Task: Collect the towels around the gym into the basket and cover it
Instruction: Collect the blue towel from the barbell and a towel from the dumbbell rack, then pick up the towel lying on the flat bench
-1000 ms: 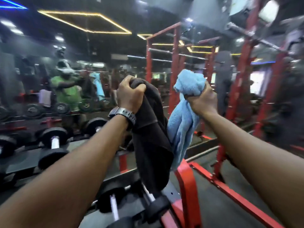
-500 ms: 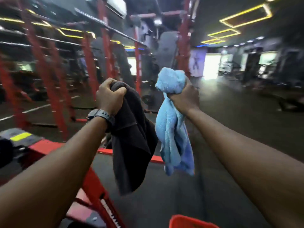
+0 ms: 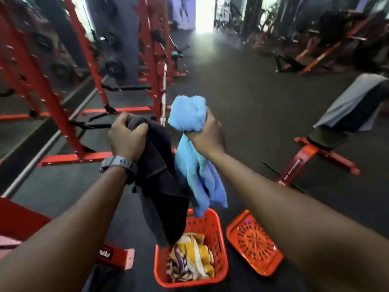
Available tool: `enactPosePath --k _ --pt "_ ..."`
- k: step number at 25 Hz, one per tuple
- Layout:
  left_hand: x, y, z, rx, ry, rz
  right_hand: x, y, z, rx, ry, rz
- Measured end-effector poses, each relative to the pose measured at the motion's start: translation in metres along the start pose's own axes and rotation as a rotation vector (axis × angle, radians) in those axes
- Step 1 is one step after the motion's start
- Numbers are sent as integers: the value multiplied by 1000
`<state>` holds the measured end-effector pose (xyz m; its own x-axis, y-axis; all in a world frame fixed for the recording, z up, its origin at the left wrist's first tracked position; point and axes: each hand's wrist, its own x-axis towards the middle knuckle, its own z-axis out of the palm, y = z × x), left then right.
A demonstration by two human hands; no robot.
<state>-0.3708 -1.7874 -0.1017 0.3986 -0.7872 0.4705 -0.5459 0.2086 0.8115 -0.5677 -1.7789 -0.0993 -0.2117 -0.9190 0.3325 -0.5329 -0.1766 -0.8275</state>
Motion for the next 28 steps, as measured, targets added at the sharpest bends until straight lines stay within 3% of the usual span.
enactPosePath --k 6,10,13,16,18,21,28 --pt "-154 -186 140 -12 -275 -165 -99 236 95 31 -84 349" --pt "-262 -321 195 20 -486 -290 -190 395 171 84 -127 566" --pt "-315 -394 219 119 -623 -332 -243 470 213 95 -127 681" --pt "-347 -435 243 242 -766 -337 -270 519 241 83 -255 819" --pt "-351 -429 252 217 -801 -331 -276 525 238 17 -258 869" --pt "-336 -380 265 93 -786 -326 -263 505 198 -3 -117 870" --pt "-253 -92 307 -297 -784 -242 -153 372 -58 75 456 767"
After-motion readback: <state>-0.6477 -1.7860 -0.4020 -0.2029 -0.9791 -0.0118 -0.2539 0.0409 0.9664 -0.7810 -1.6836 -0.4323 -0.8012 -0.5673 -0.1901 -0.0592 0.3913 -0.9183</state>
